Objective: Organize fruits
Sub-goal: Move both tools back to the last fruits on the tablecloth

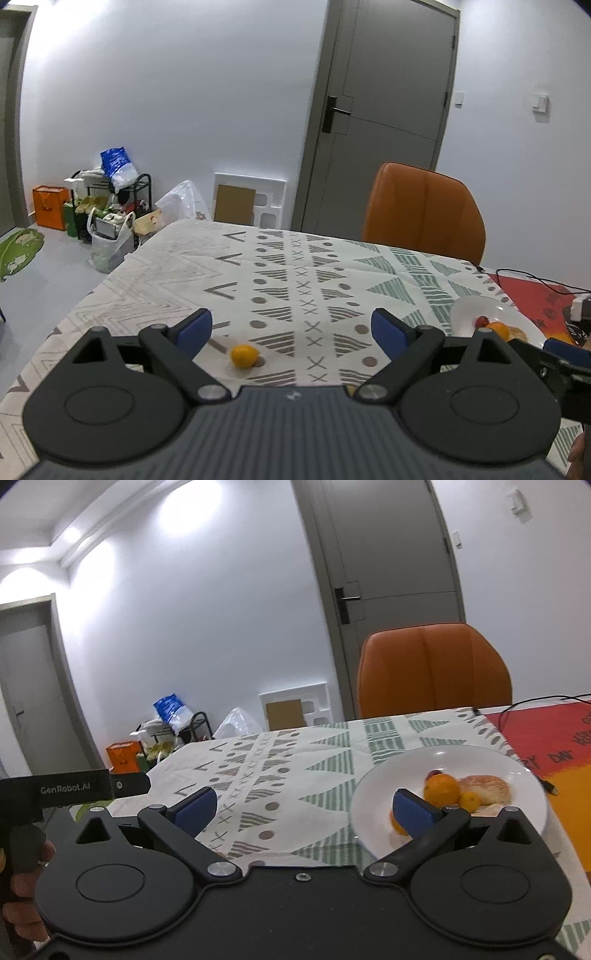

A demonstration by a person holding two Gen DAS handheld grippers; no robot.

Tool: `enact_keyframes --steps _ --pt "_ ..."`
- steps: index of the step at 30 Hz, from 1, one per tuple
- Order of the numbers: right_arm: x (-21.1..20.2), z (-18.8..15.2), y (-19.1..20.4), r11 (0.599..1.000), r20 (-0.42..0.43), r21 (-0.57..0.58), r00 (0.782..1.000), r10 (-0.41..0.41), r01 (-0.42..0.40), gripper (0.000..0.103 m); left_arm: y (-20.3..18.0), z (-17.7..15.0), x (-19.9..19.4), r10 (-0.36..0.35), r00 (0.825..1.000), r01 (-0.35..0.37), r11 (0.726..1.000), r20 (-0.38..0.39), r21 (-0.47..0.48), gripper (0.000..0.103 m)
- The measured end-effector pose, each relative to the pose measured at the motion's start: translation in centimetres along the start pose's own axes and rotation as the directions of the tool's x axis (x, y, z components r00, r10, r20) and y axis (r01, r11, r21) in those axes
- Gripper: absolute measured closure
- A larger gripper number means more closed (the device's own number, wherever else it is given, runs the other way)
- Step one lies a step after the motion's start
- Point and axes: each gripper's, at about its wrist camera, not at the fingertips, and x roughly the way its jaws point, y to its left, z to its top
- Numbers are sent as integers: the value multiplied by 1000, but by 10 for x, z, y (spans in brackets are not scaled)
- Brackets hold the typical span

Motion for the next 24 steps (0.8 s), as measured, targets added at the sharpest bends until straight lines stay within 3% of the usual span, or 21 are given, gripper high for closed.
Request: enact_keyframes --steps 14,24 --pt "33 -11 37 996 -77 -60 995 58 -62 3 38 -10 15 27 999 -28 999 -37 -32 12" --pt "63 -24 61 988 -171 -84 979 112 -128 35 53 -20 34 -2 998 3 1000 -62 11 15"
